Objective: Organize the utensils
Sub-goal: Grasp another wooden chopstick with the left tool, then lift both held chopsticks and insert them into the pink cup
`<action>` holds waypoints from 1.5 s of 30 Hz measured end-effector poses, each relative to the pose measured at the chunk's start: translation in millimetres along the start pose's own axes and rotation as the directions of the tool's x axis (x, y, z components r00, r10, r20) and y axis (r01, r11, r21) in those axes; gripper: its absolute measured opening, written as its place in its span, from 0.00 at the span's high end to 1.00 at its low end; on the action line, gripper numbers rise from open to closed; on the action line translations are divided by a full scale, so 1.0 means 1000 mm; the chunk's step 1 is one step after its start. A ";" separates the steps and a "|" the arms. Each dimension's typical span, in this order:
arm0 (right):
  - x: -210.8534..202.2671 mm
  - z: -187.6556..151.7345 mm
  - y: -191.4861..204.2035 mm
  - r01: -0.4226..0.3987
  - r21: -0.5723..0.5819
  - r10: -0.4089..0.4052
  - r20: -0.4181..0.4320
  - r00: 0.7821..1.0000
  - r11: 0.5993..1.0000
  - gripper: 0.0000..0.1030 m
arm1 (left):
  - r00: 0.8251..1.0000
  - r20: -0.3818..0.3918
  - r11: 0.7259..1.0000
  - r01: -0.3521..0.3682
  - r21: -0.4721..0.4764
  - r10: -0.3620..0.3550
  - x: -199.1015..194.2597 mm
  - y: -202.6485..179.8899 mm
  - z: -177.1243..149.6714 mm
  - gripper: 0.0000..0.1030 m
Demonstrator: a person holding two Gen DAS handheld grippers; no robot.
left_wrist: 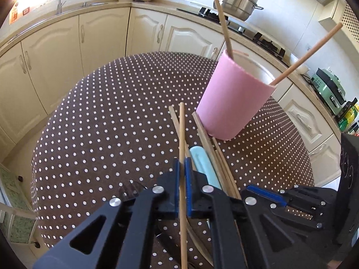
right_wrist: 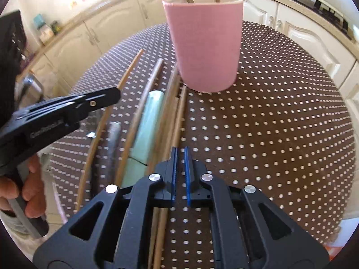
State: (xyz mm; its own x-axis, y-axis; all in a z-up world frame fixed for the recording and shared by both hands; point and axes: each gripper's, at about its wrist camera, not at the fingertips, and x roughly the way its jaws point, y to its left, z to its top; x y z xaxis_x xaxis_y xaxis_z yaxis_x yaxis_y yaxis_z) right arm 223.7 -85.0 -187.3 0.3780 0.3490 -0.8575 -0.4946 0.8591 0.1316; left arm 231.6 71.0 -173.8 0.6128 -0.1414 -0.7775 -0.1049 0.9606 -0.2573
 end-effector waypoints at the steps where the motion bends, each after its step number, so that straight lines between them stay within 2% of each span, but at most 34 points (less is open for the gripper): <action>1: 0.002 0.001 -0.001 0.002 -0.003 -0.002 -0.013 1.000 1.000 0.93 | 1.000 -0.007 1.000 0.006 -0.006 -0.006 0.002 0.001 -0.001 0.95; 7: -0.004 0.013 0.000 -0.011 0.017 0.011 -0.004 1.000 1.000 0.93 | 1.000 -0.017 1.000 0.024 -0.016 -0.024 0.006 0.006 -0.007 0.95; 9: -0.002 0.015 0.001 -0.025 0.004 0.025 -0.030 0.999 1.000 0.93 | 1.000 -0.015 1.000 0.024 -0.015 -0.024 0.005 0.007 -0.009 0.95; 17: 0.014 0.035 0.012 0.017 -0.020 -0.018 -0.098 0.995 1.000 0.91 | 0.999 -0.021 0.999 0.035 -0.017 -0.036 0.001 0.009 -0.011 0.95; 24: 0.032 0.063 0.024 0.030 -0.047 -0.039 -0.202 0.979 0.998 0.91 | 0.999 -0.023 0.999 0.043 -0.007 -0.043 0.002 0.002 -0.009 0.95; 28: 0.045 0.080 0.032 0.045 -0.064 -0.058 -0.222 0.973 0.997 0.93 | 0.999 -0.021 0.999 0.048 -0.006 -0.048 0.001 0.001 -0.007 0.95; 33: 0.038 0.073 0.033 0.054 -0.051 -0.060 -0.128 0.990 0.997 0.95 | 0.996 0.012 0.996 0.085 0.003 -0.085 -0.013 -0.002 -0.007 0.95; 37: 0.007 0.064 0.032 0.028 -0.022 -0.026 0.056 0.998 0.999 0.95 | 0.987 0.097 0.991 0.130 0.025 -0.132 -0.035 -0.004 -0.007 0.95; 39: -0.011 0.060 0.032 0.005 -0.014 -0.003 0.149 0.989 1.000 0.95 | 0.974 0.154 0.987 0.160 0.033 -0.163 -0.049 -0.005 -0.007 0.95; 41: -0.031 0.057 0.034 -0.014 -0.007 0.015 0.255 0.967 1.000 0.95 | 0.962 0.206 0.984 0.174 0.048 -0.180 -0.062 -0.007 -0.007 0.95; 45: -0.064 0.048 0.030 -0.026 0.006 0.021 0.398 0.917 1.000 0.95 | 0.931 0.300 0.978 0.194 0.080 -0.209 -0.087 -0.016 -0.008 0.95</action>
State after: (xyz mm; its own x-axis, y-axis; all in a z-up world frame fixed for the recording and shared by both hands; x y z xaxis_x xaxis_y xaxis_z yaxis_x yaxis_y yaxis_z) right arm 222.1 -63.9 -104.3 0.6479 0.4874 -0.5854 -0.4993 0.8521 0.1569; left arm 173.5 66.1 -106.4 0.8273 -0.2603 -0.4978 0.0784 0.9310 -0.3566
